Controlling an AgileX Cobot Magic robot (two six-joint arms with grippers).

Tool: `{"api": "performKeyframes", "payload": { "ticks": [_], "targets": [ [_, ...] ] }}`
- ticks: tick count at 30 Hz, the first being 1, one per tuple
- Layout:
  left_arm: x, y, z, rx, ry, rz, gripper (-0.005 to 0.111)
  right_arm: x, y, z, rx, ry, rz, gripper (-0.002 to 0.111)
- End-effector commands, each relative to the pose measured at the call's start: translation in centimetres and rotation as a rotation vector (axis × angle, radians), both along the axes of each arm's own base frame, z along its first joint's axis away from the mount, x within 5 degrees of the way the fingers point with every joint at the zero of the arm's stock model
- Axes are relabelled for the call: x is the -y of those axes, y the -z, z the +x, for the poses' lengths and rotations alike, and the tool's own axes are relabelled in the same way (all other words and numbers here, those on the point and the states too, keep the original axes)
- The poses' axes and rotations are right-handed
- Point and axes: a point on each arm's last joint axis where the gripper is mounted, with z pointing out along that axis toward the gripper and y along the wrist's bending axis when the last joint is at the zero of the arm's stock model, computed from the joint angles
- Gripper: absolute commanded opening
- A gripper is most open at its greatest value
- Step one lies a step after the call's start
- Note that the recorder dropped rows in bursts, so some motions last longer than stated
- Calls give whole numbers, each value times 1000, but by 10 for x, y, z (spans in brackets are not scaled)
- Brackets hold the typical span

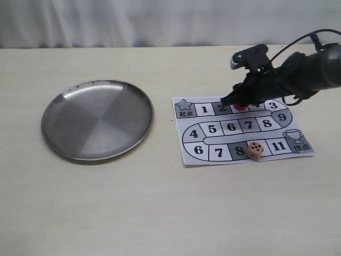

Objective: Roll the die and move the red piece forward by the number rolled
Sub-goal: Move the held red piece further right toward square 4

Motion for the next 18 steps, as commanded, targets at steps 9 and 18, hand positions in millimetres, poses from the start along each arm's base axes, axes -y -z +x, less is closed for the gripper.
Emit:
{"api": "performKeyframes", "payload": {
  "ticks": [9, 18],
  "targets": [
    [1, -1, 0, 12, 9, 6, 0, 12, -76, -8, 140, -21, 5, 5],
    [1, -1, 0, 12, 9, 6, 0, 38, -33, -3, 20, 49, 12, 5]
  ]
}}
